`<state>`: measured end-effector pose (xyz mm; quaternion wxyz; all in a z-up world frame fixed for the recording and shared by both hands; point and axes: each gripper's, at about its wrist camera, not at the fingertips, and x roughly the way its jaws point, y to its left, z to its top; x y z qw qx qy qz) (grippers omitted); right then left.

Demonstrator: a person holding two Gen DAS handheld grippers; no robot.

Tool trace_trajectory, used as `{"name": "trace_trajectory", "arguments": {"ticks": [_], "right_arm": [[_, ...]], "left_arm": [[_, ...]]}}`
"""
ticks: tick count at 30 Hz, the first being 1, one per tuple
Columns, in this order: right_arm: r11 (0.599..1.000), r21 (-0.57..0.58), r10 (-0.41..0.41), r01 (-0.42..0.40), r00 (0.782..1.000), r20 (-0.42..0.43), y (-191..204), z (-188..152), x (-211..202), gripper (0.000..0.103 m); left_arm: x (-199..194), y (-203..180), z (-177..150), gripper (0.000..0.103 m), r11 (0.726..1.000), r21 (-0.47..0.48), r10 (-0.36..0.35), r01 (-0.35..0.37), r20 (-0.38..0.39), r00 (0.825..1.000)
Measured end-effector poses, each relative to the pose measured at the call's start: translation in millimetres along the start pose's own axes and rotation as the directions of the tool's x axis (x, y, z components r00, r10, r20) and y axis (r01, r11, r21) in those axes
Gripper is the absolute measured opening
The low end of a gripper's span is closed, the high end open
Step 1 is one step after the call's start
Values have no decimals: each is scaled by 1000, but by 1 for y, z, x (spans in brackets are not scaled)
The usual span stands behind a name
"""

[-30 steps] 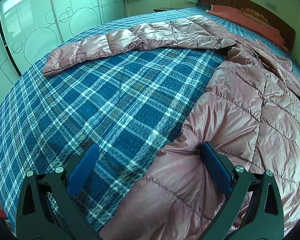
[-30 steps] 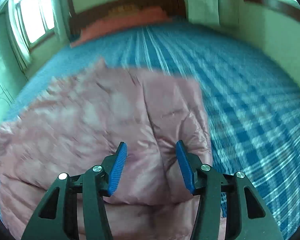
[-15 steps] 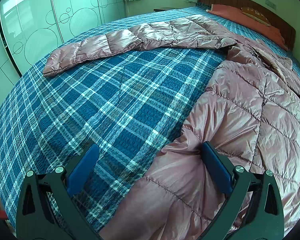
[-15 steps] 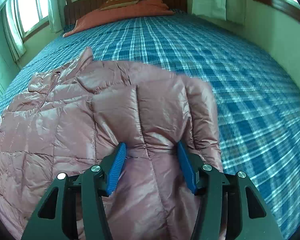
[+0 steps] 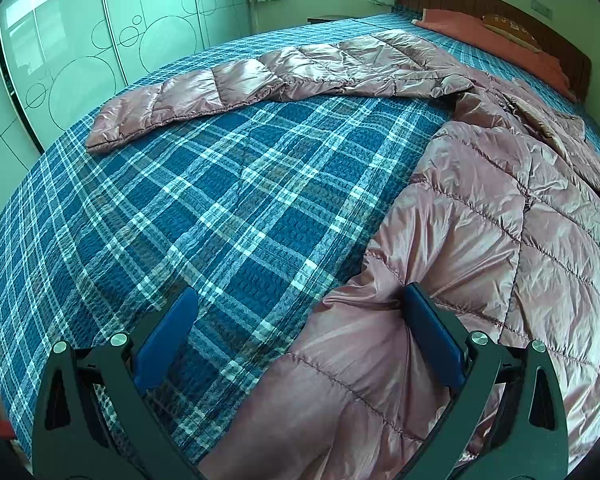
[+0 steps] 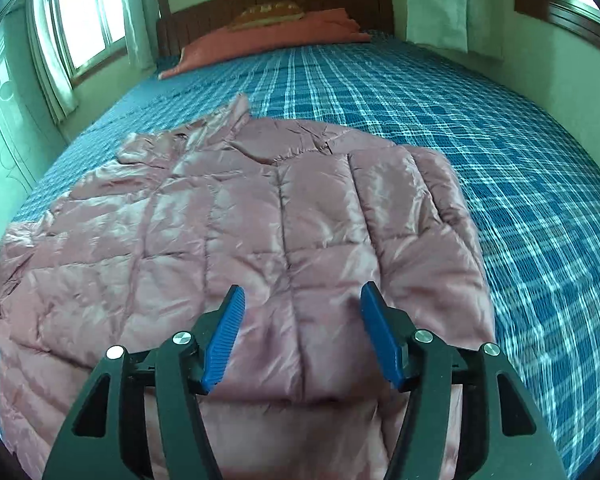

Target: Fold large clothes

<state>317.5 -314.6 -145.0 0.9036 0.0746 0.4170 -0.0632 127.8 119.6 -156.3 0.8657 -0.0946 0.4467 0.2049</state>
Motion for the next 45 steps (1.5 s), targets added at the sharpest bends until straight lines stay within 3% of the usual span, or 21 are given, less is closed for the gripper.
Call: {"name": "trace_trajectory", "arguments": {"ticks": [5,10,15,19,23,26,28,35,36,37,38,39,41,44,45], "right_arm": [[1000,-19,-20,20,1000,3,5,-11,11,68],[1000,-5,1,-1,1000,20,4,-11,4,68],[999,46,21,-23,999,46,-2,-24,-27,68],[999,23,25,-27,996,80,1,-37,-50,68],[1000,4,0,0,997,74,2,-42,-46,69],[1000,18,-9,8,999,47,0,-47,-32,69],[1000,22,-9,8,999,38,-1,-49,-27,69],[999,35,0,-2,999,43,-3,-51,-26,70],[999,33,-2,1,999,44,-2,-51,-26,70],[1000,31,-4,3,999,44,-1,-51,-25,70],[1000,29,-7,5,999,44,-1,-51,-25,70],[1000,28,-8,7,999,45,0,-51,-24,71],[1000,27,-10,9,999,46,0,-51,-24,71],[1000,28,-8,7,999,46,0,-51,-24,71],[1000,31,-5,4,999,47,0,-51,-24,71]], "left_arm": [[-1,-1,-1,101,1000,-5,-6,6,-2,1000],[-2,12,4,101,994,-47,-98,97,-11,995],[-3,39,18,101,980,-114,-165,163,-7,986],[-5,69,42,101,969,-194,-141,154,78,987],[27,101,73,101,951,-277,-109,135,106,988],[62,128,93,101,903,-402,-135,155,78,988],[74,143,102,101,861,-469,-158,193,114,981],[111,173,140,99,792,-558,-143,248,225,964],[115,174,146,93,789,-571,-117,229,225,967],[119,175,152,71,788,-581,-91,204,219,972],[125,175,158,54,781,-593,-85,195,207,975],[128,178,162,49,775,-601,-84,194,207,975],[132,182,171,20,778,-598,-78,196,217,973],[123,174,191,15,830,-538,-22,143,224,974],[118,163,203,14,860,-494,-2,126,244,970]]}}
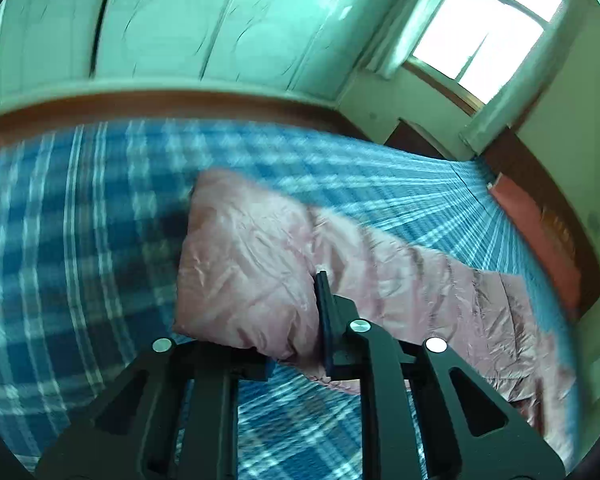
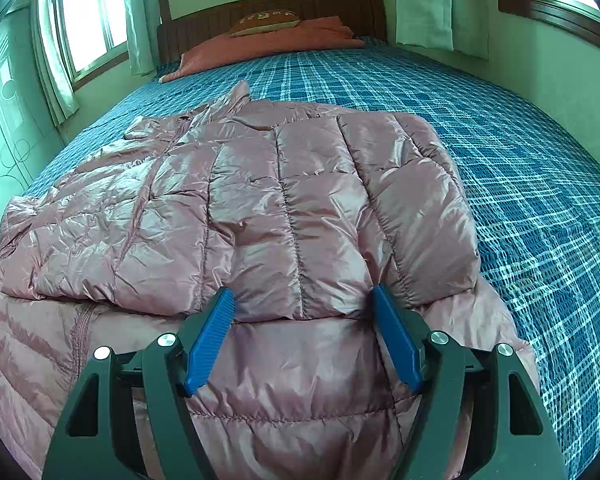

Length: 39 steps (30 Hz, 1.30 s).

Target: Fold large clothes

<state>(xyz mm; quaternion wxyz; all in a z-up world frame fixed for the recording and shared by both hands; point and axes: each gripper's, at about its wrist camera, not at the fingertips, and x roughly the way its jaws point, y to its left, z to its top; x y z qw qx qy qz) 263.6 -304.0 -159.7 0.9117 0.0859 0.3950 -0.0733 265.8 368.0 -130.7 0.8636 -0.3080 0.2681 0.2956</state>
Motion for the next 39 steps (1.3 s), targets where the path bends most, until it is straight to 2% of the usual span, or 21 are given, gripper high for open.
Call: {"name": "trace_trajectory", "arguments": {"ticks": [2,4,7,9,10,13,14,16,19,23,28,30,34,35,37,39], "right_arm": [[1000,4,3,-3,1000,2,0,0,0,71],[1000,8,6,-6,1000,3,0,-1,0,71],[1000,8,14,-14,1000,-1,0,0,1,74],[1000,-6,23,-23,1000,-12,2,0,3,83],[1000,-13,18,-18,1000,-17,4,1,4,84],[1000,-26,9,-9,1000,-26,7,1,7,86],[1000,-25,11,-11,1000,-26,7,1,7,87],[1000,-17,21,-21,999,-26,5,2,7,87],[1000,-12,27,-27,999,-24,5,1,7,87],[999,-6,33,-33,999,-21,4,1,7,88],[999,8,51,-50,999,-13,1,-1,6,88],[999,10,53,-52,999,-12,1,-1,6,88],[998,12,56,-56,998,-11,0,-1,5,88],[998,12,56,-56,998,-11,0,-1,5,88],[998,13,56,-56,998,-11,0,-1,6,88],[998,12,56,-55,998,-11,0,-1,6,88]], "left_arm": [[-7,-34,8,13,995,102,-22,17,45,999],[-16,-72,2,12,981,189,-53,41,64,997],[-25,-144,-18,12,934,343,-122,95,58,991],[-25,-185,-33,12,896,422,-167,136,38,985],[-24,-203,-43,12,873,463,-188,155,26,982],[-26,-257,-78,12,788,581,-246,203,-5,969],[-24,-277,-91,12,752,622,-264,220,-21,964],[-21,-301,-114,12,698,673,-280,243,-56,958],[-15,-329,-149,12,632,728,-280,265,-104,954],[-4,-344,-184,12,570,768,-268,293,-164,949],[3,-362,-214,13,484,825,-247,290,-189,950],[1,-368,-220,26,460,834,-253,306,-207,945],[-14,-378,-227,64,427,836,-309,344,-222,925],[-19,-381,-230,65,416,838,-330,352,-221,918],[-57,-380,-260,66,389,847,-358,362,-223,907],[-73,-375,-264,68,378,848,-370,371,-229,900]]}}
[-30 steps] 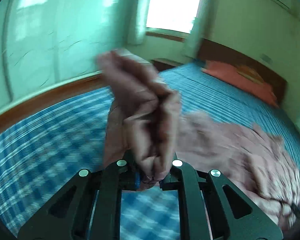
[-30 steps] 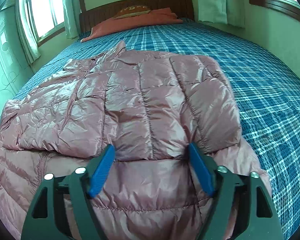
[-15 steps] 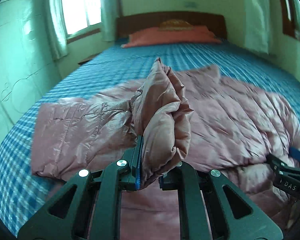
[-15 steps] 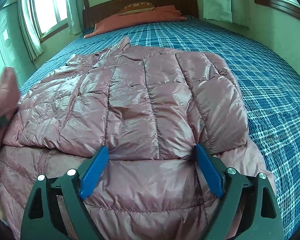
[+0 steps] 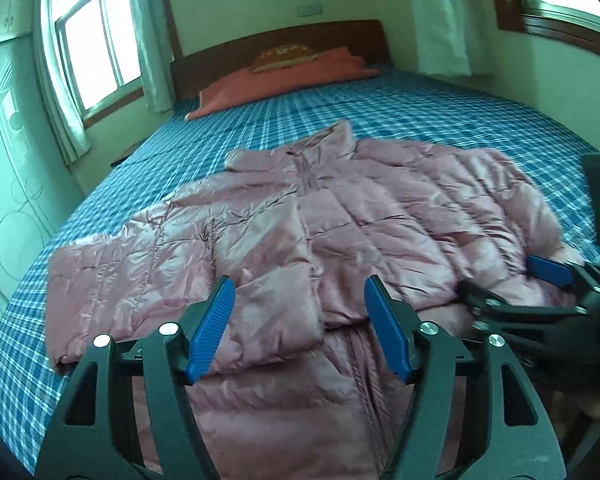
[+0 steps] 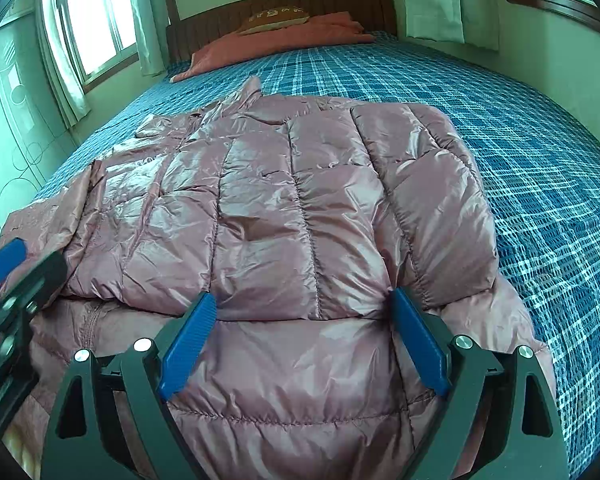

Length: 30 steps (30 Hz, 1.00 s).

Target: Fold large clothes

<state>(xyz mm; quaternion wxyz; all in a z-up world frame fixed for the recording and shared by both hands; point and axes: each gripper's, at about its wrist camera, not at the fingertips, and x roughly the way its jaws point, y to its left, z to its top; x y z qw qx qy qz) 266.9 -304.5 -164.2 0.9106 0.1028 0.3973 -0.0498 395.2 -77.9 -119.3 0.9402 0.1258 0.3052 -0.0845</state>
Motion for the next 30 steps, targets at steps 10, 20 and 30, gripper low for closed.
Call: {"name": "trace_trajectory", "arguments": {"ticks": [10,20,30], "right_arm": [[1000,-8,-14,14,1000,-12,2,2,0,88],[1000,4,30,-30,998,61,40,14,-48,87],[974,3,227,-227,972,-67,138,36,0,87]], "left_arm": [[-48,55,-26,74,992,-118,42,-40,14,999],[-49,147,-60,74,951,-246,174,-187,-73,982],[-51,184,-79,74,925,-307,195,-225,-127,973]]}}
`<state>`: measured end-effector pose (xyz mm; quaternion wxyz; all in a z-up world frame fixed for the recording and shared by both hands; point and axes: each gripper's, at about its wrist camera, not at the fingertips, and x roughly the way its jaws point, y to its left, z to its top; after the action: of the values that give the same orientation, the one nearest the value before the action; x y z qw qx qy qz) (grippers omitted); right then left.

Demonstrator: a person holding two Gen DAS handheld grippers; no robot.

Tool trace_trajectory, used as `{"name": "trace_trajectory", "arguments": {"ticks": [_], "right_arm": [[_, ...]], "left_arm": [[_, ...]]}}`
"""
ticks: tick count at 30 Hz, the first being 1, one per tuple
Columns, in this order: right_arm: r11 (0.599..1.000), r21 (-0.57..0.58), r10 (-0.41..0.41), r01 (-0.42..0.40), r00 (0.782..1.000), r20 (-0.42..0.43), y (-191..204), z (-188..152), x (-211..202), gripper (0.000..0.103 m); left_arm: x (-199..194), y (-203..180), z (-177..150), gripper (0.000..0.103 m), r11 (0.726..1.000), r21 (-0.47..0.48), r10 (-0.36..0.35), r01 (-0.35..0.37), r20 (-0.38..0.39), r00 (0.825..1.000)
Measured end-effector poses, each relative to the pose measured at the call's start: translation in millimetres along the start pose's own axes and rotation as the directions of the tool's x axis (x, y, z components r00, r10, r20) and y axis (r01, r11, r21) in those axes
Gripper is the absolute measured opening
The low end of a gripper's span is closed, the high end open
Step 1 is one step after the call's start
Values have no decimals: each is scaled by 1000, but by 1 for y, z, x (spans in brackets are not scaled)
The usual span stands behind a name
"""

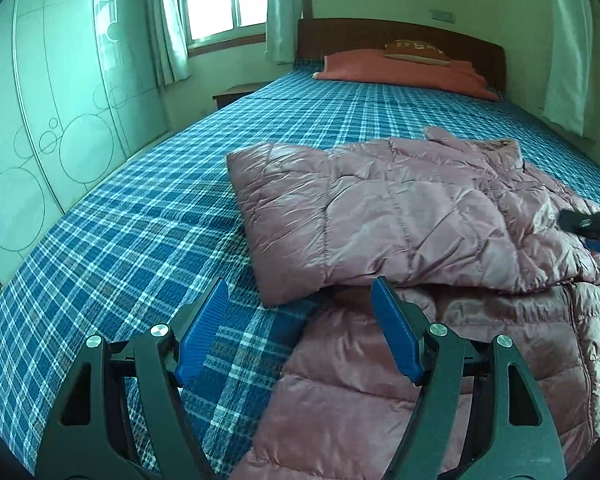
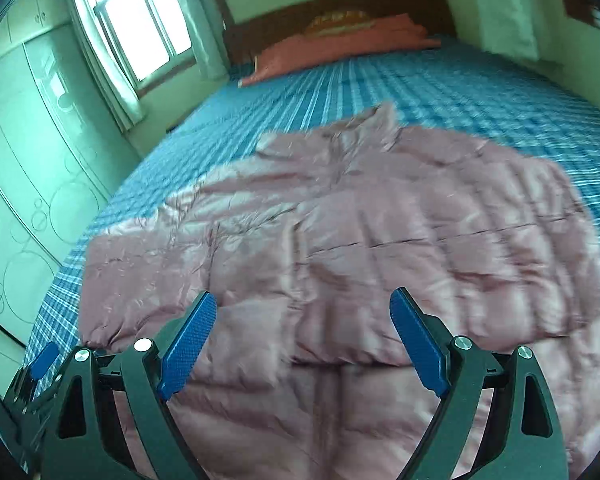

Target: Fold large clothes

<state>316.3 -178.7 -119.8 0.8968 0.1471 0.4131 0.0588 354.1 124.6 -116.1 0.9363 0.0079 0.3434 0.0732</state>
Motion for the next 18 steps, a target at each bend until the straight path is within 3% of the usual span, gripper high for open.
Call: {"name": "trace_trajectory", "arguments": {"ticks": [1,2,3,5,11,18], "right_arm": [[1000,13,18,-18,999,-33,2,-1,9,84],[999,26,34,-33,997,-63,3,-3,17,58],[998,43,56,-53,994,-91,3,-4,23,41],[995,51,91,-87,992,-87,4,-4,21,19],[999,15,44,-45,999,22,-23,8,-24,13],[987,31,-160,158,985,69,-111,23,-53,13]], "left_arm": [[1,1,0,74,1000,-4,-2,2,-5,1000],[2,1,-1,74,1000,-8,-5,5,-11,1000],[2,1,-1,74,1000,-8,-7,7,-13,1000],[3,2,-2,74,1000,-8,-10,10,-16,1000],[-2,5,3,74,1000,-12,-13,13,-2,1000],[4,0,13,74,1000,-6,-15,15,-10,1000]]}}
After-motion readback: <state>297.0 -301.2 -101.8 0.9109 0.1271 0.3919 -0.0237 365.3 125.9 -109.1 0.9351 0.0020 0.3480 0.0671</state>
